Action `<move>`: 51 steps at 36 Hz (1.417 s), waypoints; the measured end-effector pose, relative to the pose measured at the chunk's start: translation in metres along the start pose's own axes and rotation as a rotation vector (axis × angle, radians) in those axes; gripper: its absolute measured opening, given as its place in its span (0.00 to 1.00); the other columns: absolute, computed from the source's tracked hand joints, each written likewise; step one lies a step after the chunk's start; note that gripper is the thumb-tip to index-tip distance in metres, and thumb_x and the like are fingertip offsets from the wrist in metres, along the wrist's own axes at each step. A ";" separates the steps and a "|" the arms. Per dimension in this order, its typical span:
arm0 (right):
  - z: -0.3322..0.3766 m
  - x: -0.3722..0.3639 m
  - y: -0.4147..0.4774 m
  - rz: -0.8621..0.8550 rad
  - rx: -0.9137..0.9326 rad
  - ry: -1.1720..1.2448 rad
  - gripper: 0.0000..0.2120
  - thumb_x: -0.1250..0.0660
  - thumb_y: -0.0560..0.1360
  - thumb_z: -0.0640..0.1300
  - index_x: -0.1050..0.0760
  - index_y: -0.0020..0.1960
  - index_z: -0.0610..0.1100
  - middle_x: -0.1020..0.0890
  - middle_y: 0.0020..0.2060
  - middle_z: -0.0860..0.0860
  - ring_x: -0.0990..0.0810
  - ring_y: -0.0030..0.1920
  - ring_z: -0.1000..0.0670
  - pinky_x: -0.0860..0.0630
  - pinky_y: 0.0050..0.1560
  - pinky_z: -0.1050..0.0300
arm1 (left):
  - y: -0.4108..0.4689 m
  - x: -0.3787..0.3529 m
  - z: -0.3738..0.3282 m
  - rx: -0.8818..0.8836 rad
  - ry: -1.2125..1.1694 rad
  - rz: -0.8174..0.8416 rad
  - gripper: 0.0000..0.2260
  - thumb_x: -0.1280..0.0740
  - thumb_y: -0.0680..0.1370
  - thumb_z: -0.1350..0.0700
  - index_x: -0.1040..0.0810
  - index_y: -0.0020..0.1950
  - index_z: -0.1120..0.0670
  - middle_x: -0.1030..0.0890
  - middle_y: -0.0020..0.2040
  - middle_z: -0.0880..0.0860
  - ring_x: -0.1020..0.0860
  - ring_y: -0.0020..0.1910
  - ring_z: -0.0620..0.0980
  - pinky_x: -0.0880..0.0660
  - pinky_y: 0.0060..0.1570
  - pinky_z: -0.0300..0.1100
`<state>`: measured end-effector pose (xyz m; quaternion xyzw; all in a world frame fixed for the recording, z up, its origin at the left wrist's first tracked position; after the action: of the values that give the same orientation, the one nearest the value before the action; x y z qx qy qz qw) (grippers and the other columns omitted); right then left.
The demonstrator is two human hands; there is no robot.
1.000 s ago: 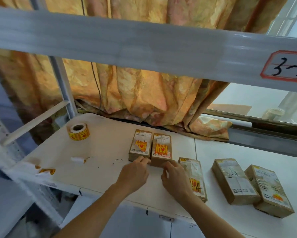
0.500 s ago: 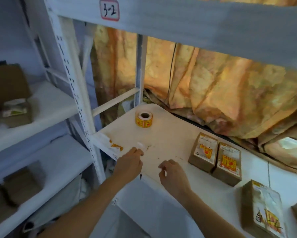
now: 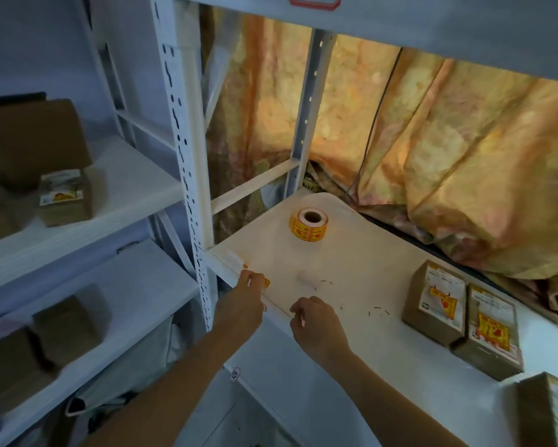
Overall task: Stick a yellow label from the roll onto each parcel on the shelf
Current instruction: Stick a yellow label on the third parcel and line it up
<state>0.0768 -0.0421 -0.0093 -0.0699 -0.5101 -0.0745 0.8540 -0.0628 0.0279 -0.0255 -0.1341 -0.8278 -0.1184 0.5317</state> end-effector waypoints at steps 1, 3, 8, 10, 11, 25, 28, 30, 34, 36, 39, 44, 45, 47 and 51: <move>0.003 -0.001 0.004 0.006 -0.003 0.002 0.13 0.42 0.75 0.39 0.23 0.56 0.44 0.21 0.51 0.47 0.23 0.51 0.48 0.26 0.52 0.57 | 0.003 0.000 0.003 0.012 0.002 0.004 0.17 0.36 0.77 0.59 0.35 0.64 0.51 0.34 0.68 0.48 0.20 0.49 0.53 0.22 0.44 0.41; 0.008 -0.004 0.012 0.014 -0.011 0.009 0.13 0.42 0.75 0.39 0.23 0.55 0.43 0.21 0.51 0.47 0.23 0.50 0.48 0.26 0.52 0.57 | 0.009 0.000 0.009 0.035 0.015 0.017 0.19 0.35 0.77 0.60 0.36 0.66 0.51 0.35 0.69 0.50 0.20 0.51 0.54 0.21 0.48 0.45; 0.022 -0.010 0.028 0.025 -0.023 0.039 0.12 0.41 0.74 0.39 0.22 0.54 0.44 0.20 0.50 0.46 0.22 0.49 0.48 0.27 0.48 0.60 | 0.024 0.000 0.020 0.015 0.023 0.058 0.19 0.34 0.77 0.59 0.34 0.66 0.51 0.31 0.66 0.51 0.21 0.54 0.54 0.22 0.51 0.48; 0.025 -0.011 0.031 0.035 -0.024 0.052 0.11 0.40 0.74 0.39 0.22 0.53 0.44 0.20 0.50 0.47 0.22 0.48 0.49 0.27 0.46 0.62 | 0.029 0.000 0.022 0.010 0.063 0.075 0.18 0.34 0.77 0.57 0.33 0.65 0.51 0.30 0.64 0.51 0.21 0.55 0.53 0.23 0.52 0.49; 0.026 -0.013 0.032 0.041 -0.023 0.057 0.11 0.40 0.74 0.39 0.22 0.53 0.44 0.20 0.50 0.47 0.22 0.48 0.49 0.27 0.45 0.63 | 0.031 0.000 0.022 0.011 0.090 0.081 0.17 0.34 0.77 0.56 0.33 0.65 0.52 0.30 0.63 0.51 0.22 0.55 0.53 0.23 0.53 0.48; 0.009 0.035 0.035 -0.172 -0.474 0.997 0.07 0.39 0.78 0.43 0.28 0.52 0.40 0.18 0.42 0.42 0.19 0.40 0.44 0.19 0.47 0.49 | 0.038 0.023 -0.035 -0.293 -0.117 -0.148 0.06 0.38 0.79 0.55 0.25 0.52 0.56 0.22 0.49 0.53 0.20 0.43 0.55 0.21 0.43 0.50; -0.001 0.056 0.032 -0.177 -0.497 1.164 0.08 0.38 0.78 0.43 0.26 0.50 0.37 0.18 0.42 0.41 0.18 0.40 0.44 0.18 0.47 0.49 | 0.033 0.022 -0.059 -0.395 -0.189 -0.161 0.05 0.36 0.77 0.58 0.24 0.51 0.57 0.22 0.48 0.55 0.21 0.41 0.56 0.21 0.39 0.52; -0.011 0.068 0.027 -0.188 -0.494 1.178 0.08 0.37 0.77 0.42 0.25 0.50 0.36 0.18 0.42 0.41 0.17 0.41 0.44 0.19 0.47 0.50 | 0.031 0.020 -0.074 -0.459 -0.226 -0.172 0.05 0.36 0.76 0.58 0.23 0.49 0.58 0.22 0.46 0.56 0.22 0.38 0.55 0.21 0.36 0.52; -0.033 0.090 0.008 -0.225 -0.464 1.153 0.08 0.32 0.74 0.38 0.21 0.48 0.34 0.17 0.40 0.40 0.17 0.41 0.45 0.19 0.47 0.54 | 0.027 0.014 -0.105 -0.558 -0.264 -0.179 0.04 0.35 0.76 0.60 0.23 0.49 0.56 0.22 0.46 0.54 0.22 0.38 0.53 0.21 0.35 0.48; -0.044 0.101 -0.003 -0.243 -0.452 1.146 0.08 0.30 0.72 0.37 0.20 0.48 0.33 0.16 0.41 0.39 0.17 0.42 0.45 0.19 0.46 0.56 | 0.022 0.012 -0.121 -0.582 -0.300 -0.161 0.05 0.35 0.75 0.60 0.24 0.51 0.55 0.23 0.48 0.54 0.22 0.39 0.53 0.22 0.36 0.47; -0.063 0.116 -0.022 -0.276 -0.418 1.071 0.03 0.27 0.69 0.38 0.17 0.43 0.39 0.15 0.40 0.40 0.17 0.42 0.46 0.19 0.48 0.55 | 0.016 0.006 -0.141 -0.604 -0.366 -0.120 0.10 0.34 0.74 0.57 0.27 0.55 0.53 0.26 0.53 0.52 0.22 0.42 0.49 0.22 0.38 0.44; -0.093 0.139 -0.058 -0.333 -0.380 0.943 0.05 0.26 0.68 0.37 0.17 0.43 0.43 0.15 0.41 0.43 0.17 0.44 0.45 0.18 0.46 0.54 | 0.005 -0.002 -0.176 -0.544 -0.596 -0.001 0.08 0.35 0.77 0.50 0.24 0.53 0.51 0.29 0.51 0.48 0.24 0.35 0.43 0.27 0.33 0.28; -0.100 0.143 -0.064 -0.339 -0.382 0.920 0.05 0.27 0.68 0.36 0.17 0.43 0.44 0.16 0.41 0.43 0.17 0.44 0.45 0.18 0.47 0.53 | 0.003 -0.004 -0.184 -0.512 -0.627 0.037 0.08 0.36 0.77 0.51 0.23 0.53 0.52 0.28 0.50 0.49 0.24 0.35 0.43 0.28 0.34 0.28; -0.111 0.150 -0.078 -0.354 -0.389 0.890 0.06 0.28 0.69 0.35 0.17 0.43 0.44 0.16 0.41 0.44 0.17 0.43 0.47 0.18 0.45 0.58 | 0.001 -0.010 -0.199 -0.485 -0.608 0.078 0.08 0.37 0.78 0.50 0.23 0.53 0.52 0.27 0.49 0.51 0.24 0.35 0.44 0.28 0.35 0.31; -0.133 0.164 -0.102 -0.394 -0.404 0.856 0.07 0.28 0.69 0.33 0.17 0.43 0.43 0.16 0.38 0.49 0.18 0.36 0.57 0.22 0.35 0.67 | -0.008 -0.018 -0.232 -0.482 -0.627 0.118 0.04 0.37 0.78 0.51 0.22 0.48 0.47 0.22 0.46 0.54 0.21 0.38 0.50 0.22 0.39 0.45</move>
<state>0.2477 -0.1768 0.0772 -0.0993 -0.0935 -0.3530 0.9256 0.1380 -0.0597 0.0522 -0.3322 -0.8892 -0.2319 0.2125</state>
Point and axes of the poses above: each hand's wrist, its own y-axis towards the middle knuckle, its own x-axis out of the back of the hand, z = x × y, the point moved 1 cm from there along y, towards the middle knuckle
